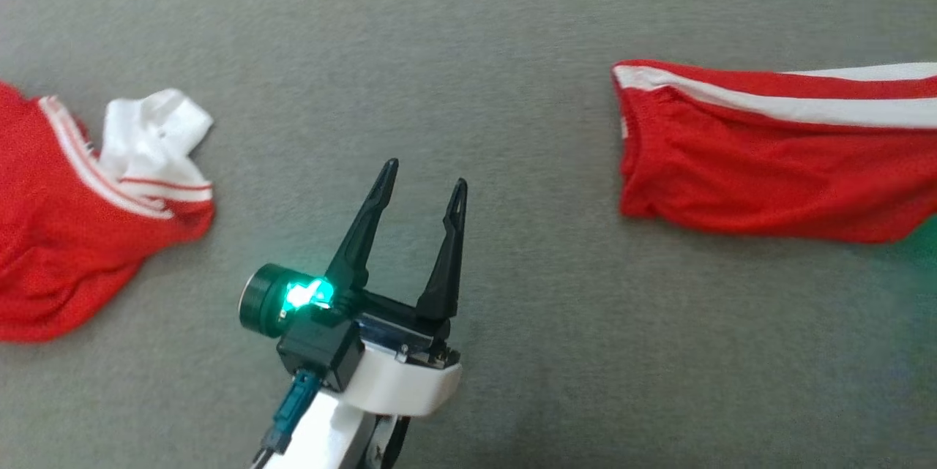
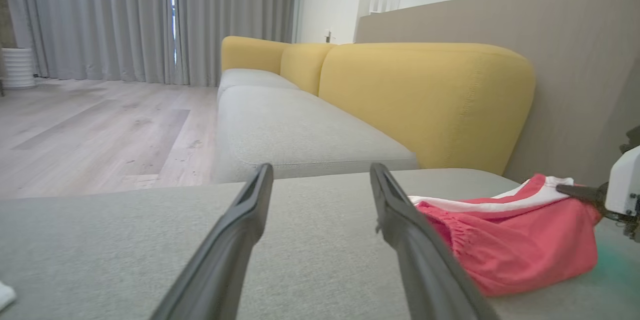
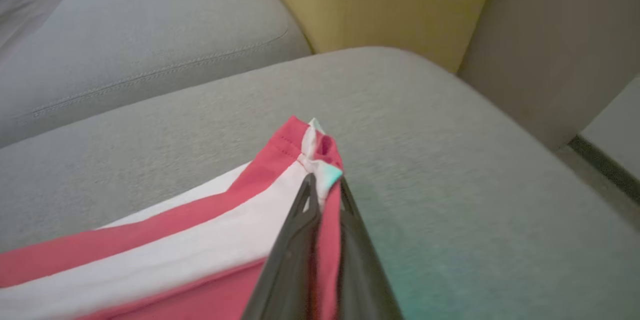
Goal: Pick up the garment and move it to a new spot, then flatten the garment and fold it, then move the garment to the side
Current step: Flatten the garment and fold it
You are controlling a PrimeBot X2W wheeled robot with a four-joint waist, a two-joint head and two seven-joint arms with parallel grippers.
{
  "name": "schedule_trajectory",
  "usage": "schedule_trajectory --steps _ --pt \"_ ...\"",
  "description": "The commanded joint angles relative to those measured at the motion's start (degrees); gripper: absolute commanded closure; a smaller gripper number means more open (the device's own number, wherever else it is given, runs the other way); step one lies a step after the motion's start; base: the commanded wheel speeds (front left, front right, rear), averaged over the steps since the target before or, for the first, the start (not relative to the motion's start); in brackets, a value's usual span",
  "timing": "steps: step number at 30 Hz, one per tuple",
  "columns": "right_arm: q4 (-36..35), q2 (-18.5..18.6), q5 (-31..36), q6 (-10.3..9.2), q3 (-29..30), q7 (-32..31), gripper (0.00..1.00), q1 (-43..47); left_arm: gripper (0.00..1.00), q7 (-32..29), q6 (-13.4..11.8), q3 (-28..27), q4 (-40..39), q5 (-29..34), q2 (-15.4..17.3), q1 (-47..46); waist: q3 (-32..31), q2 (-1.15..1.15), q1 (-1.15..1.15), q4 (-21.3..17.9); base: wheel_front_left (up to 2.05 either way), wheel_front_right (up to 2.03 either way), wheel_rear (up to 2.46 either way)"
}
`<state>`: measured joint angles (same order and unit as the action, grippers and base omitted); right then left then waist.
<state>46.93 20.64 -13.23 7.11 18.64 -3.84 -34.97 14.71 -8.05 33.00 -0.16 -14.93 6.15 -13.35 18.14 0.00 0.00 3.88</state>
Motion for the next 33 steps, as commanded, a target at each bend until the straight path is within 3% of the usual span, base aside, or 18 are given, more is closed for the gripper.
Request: schedule_trajectory --steps 1,10,21,27,28,29,33 --pt "-2.4 1.7 0.6 0.37 -0.8 1.4 1.00 -0.2 0.00 0.3 0.3 -2.3 -1.5 0.9 -0.4 0.7 -1.4 0.00 0.00 -2.3 0.00 0.00 0.00" --pt "-8.8 -1.3 3.9 0.37 -4.3 4.6 1.00 -1.3 0.00 0.3 1.5 -3.0 -0.2 1.9 -1.1 1.2 -2.9 0.00 0.00 -5.2 0.00 0.00 0.00" --pt "-27.9 -14.6 7.8 0.37 -11.2 0.4 1.00 1.1 0.00 0.3 2.4 -3.3 1.0 1.8 -2.0 2.3 -5.0 0.00 0.00 -4.2 0.00 0.00 0.00" --pt "-32.6 -17.6 8.1 0.37 -18.6 -1.9 1.00 6.1 0.00 0.3 3.0 -3.3 1.2 1.5 -2.5 2.4 -5.1 0.00 0.00 -1.7 0.00 0.00 0.00" --pt "-32.9 -17.7 7.3 0.37 -20.0 -2.2 0.66 7.1 0.00 0.3 3.0 -3.4 1.3 1.4 -2.6 2.4 -5.1 0.00 0.00 -1.3 0.00 0.00 0.00" --pt "-33.3 -17.7 5.7 0.37 -21.5 -2.2 0.00 8.1 0.00 0.3 3.1 -3.4 1.3 1.3 -2.7 2.4 -5.1 0.00 0.00 -0.9 0.00 0.00 0.00" --pt "-35.7 -17.7 -0.5 0.37 -26.3 -1.2 0.00 11.7 0.00 0.3 3.3 -3.4 1.7 1.1 -2.9 2.7 -5.5 0.00 0.00 0.3 0.00 0.00 0.00"
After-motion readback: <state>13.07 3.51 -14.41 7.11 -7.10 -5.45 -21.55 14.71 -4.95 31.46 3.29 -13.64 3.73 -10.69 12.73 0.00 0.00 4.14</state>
